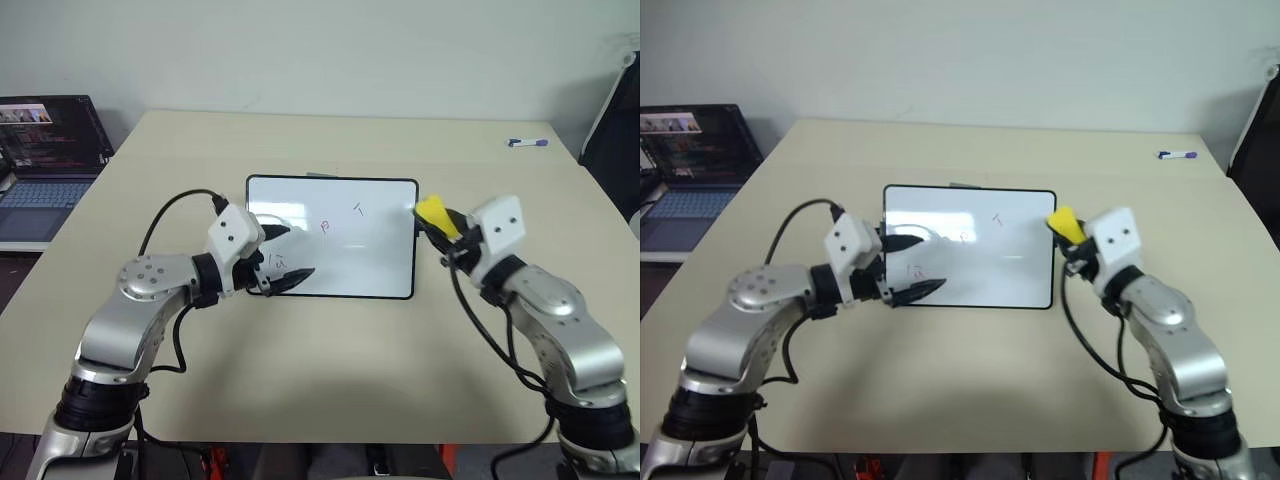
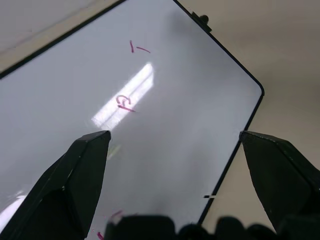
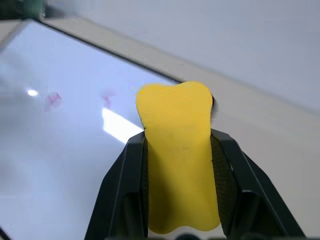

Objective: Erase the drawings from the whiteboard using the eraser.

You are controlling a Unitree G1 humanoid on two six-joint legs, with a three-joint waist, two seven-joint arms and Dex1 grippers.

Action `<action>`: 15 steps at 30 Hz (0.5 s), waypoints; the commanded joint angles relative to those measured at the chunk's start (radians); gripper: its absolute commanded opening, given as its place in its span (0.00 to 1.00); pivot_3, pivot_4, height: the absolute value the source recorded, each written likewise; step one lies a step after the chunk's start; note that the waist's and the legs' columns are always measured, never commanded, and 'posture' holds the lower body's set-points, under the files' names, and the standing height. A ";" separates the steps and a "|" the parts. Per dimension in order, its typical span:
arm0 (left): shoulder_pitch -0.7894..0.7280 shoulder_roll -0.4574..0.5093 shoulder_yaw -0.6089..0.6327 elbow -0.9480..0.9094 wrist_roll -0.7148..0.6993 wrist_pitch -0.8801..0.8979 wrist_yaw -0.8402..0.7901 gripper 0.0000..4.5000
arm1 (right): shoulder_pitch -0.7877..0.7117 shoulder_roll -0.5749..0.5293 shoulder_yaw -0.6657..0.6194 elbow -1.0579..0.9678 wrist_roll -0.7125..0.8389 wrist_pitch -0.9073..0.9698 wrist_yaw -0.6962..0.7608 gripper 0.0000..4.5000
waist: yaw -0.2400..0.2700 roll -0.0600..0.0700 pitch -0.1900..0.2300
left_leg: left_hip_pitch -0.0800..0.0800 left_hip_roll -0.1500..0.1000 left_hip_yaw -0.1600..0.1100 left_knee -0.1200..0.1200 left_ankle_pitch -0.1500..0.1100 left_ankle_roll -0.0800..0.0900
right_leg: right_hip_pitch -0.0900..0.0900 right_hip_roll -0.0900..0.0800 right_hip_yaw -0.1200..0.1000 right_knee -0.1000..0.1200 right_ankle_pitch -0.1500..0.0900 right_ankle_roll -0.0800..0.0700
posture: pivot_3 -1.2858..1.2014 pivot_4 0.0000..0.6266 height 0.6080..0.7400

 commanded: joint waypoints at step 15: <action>-0.055 0.025 -0.046 0.010 -0.004 0.053 -0.013 1.00 | -0.241 0.104 0.238 0.390 -0.310 -0.170 -0.020 0.29 | -0.001 0.000 0.000 | -0.003 0.000 0.000 0.000 0.000 0.000 | -0.003 0.000 0.000 0.000 0.002 -0.004 | 0.52 0.24 1.00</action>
